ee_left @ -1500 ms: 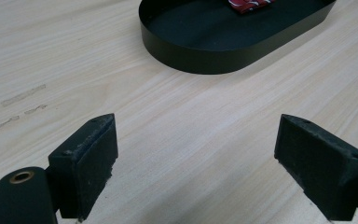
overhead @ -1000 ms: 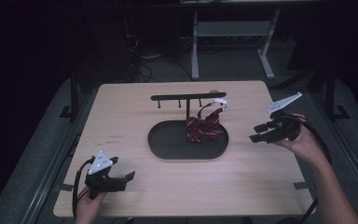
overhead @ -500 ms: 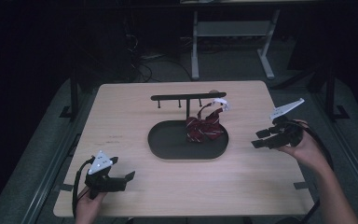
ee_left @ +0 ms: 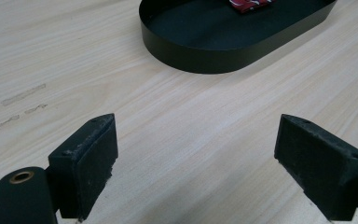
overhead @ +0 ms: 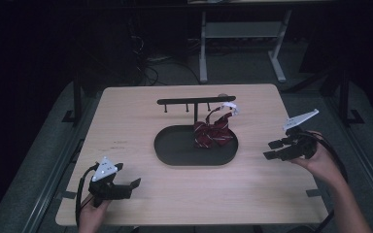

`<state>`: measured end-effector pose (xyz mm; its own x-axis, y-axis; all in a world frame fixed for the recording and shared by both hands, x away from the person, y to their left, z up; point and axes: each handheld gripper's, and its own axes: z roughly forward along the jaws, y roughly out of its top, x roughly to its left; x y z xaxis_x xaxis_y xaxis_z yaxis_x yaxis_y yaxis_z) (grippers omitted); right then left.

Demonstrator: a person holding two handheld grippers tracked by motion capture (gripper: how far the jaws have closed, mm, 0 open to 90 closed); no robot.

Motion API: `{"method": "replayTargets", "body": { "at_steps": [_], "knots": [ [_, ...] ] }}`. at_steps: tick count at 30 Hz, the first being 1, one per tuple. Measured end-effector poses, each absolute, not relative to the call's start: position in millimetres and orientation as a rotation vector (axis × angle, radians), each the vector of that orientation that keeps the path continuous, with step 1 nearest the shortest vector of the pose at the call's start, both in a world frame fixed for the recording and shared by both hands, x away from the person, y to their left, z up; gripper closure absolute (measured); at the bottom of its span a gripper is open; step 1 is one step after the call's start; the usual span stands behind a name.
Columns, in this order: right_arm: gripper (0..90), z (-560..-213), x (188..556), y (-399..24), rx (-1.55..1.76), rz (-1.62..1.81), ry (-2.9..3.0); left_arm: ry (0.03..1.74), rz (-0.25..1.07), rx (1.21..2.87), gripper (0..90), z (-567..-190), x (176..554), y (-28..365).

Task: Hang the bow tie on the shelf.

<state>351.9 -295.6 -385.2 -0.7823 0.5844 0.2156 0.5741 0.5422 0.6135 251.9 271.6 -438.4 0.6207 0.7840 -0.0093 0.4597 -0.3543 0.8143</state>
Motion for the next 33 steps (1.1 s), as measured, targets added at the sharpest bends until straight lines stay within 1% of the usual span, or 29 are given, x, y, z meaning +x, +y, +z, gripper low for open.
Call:
{"method": "replayTargets", "body": {
  "at_steps": [16, 33],
  "knots": [
    [43.2, -395.2, 338.6, -298.8, 1.05, 1.093, 2.745, 0.977, 0.493, 2.01, 13.0, -438.4, 251.9, 271.3],
    [43.0, -413.7, 324.0, -305.6, 1.09, 1.117, 2.738, 0.972, 0.496, 2.015, 13.0, -438.9, 252.1, 271.2]
  ]
}}
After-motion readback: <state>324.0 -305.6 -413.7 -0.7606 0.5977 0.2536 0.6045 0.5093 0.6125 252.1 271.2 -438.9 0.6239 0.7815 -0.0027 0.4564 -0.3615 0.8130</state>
